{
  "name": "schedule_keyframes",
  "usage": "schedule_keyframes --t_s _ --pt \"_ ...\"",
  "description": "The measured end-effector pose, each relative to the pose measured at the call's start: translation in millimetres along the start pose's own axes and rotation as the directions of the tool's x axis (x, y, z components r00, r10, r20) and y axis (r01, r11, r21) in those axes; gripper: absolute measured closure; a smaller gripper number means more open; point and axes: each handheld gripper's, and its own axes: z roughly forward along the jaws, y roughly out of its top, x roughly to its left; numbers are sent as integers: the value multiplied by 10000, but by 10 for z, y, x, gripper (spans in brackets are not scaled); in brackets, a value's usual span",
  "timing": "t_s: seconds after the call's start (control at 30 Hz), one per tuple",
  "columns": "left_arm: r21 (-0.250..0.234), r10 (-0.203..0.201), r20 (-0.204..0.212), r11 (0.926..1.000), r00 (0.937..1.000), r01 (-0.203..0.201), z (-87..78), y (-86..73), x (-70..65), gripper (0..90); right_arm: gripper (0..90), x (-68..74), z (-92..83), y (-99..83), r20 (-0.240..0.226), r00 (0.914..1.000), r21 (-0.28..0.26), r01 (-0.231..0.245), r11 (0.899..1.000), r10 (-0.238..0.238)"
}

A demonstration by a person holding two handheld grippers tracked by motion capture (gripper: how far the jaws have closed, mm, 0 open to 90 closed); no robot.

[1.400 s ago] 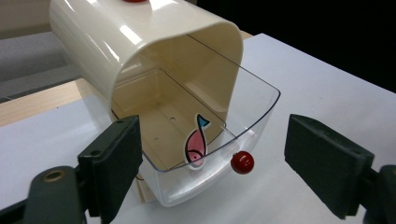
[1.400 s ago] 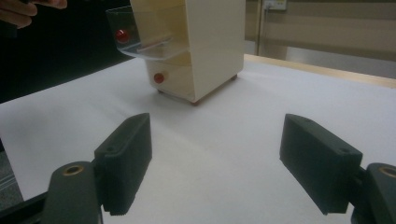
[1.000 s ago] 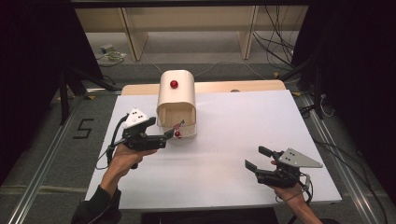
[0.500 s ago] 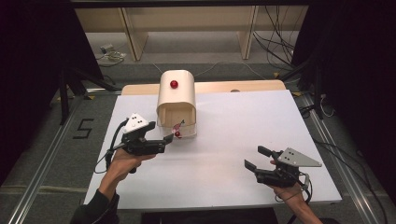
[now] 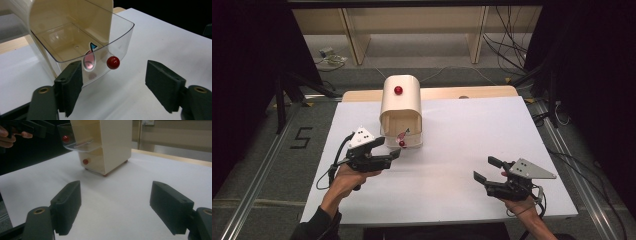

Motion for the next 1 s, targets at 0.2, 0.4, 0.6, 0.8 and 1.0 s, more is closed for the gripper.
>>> schedule_keyframes --t_s 0.2,0.4,0.6,0.8,1.0 --pt "34 28 9 10000 10000 -28 26 -46 -11 467 260 -7 -3 -2 -2 10000 -12 -33 10000 33" --pt "-43 8 -150 10000 9999 -9 26 -79 -5 634 261 2 -7 0 12 10000 4 45 10000 -45" --pt "58 215 -290 9998 9993 -213 62 -109 -29 756 262 4 -9 1 23 10000 14 48 10000 -48" --pt "222 238 -504 9995 9984 -227 106 -141 -31 831 262 3 -6 -1 15 10000 42 58 10000 -58" --pt "105 87 -682 9999 9976 -80 124 -147 -25 886 262 4 -3 -3 6 10000 42 57 10000 -57"
